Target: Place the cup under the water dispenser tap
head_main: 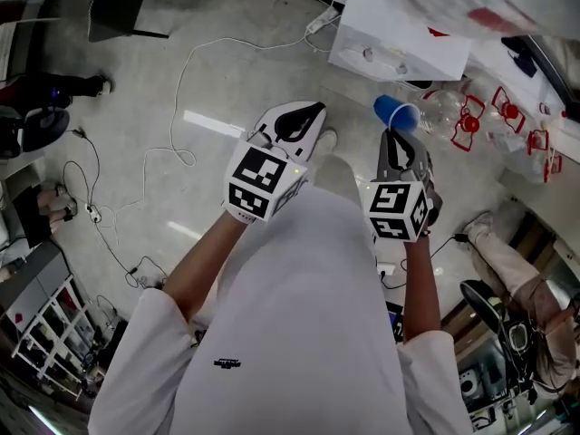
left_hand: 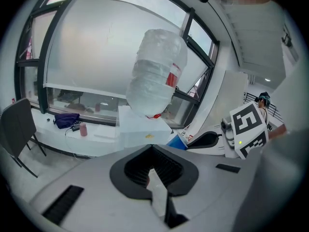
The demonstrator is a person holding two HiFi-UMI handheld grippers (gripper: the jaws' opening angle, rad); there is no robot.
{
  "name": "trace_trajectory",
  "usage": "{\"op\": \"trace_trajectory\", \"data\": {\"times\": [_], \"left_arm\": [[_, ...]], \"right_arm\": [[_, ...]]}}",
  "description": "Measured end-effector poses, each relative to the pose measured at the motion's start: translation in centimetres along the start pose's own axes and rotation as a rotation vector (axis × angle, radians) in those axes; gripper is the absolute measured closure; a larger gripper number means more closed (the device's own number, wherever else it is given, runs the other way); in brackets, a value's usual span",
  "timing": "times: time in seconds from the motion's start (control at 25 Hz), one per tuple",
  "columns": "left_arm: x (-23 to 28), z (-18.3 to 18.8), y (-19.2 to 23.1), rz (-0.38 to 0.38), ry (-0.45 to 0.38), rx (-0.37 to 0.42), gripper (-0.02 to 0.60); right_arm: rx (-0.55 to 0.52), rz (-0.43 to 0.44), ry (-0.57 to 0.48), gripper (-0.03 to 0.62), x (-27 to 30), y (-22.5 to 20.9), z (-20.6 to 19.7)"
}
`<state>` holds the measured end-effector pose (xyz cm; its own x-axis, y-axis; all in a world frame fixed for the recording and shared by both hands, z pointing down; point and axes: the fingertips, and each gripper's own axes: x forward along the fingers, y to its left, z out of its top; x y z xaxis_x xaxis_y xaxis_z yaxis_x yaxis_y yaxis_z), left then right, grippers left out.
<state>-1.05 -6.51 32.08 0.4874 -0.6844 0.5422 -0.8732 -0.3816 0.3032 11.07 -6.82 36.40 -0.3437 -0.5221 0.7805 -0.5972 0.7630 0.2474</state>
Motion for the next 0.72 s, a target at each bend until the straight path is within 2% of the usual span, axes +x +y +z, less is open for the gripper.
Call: {"op": "trace_trajectory", "data": {"times": [0.12,0.36,0.44,0.72], "left_arm": [[1.3,-0.7,0.5,-0.014,0.004,-0.005,0.575],[3.7,-2.0,1.0,-0.034,0.004,-0.013,0.575],[4.3,-3.0,1.2,-0.048,0.011,-0.016,0.576],[6.3,-5.9,2.7,-0.016,0.030,-0.049,0.575]], "right_arm": [[-0.045,-0.005,0.012,0.572,1.5,-0.1,-0.2],[-0.226,-0.017,0.034,0.572,4.6,0.4,-1.5],[-0.254,-0.011,0.036,0.572,5.6,0.8,-1.9],[-0.335,0.007,0.035,0.573,9.2,1.5,-3.3]]}}
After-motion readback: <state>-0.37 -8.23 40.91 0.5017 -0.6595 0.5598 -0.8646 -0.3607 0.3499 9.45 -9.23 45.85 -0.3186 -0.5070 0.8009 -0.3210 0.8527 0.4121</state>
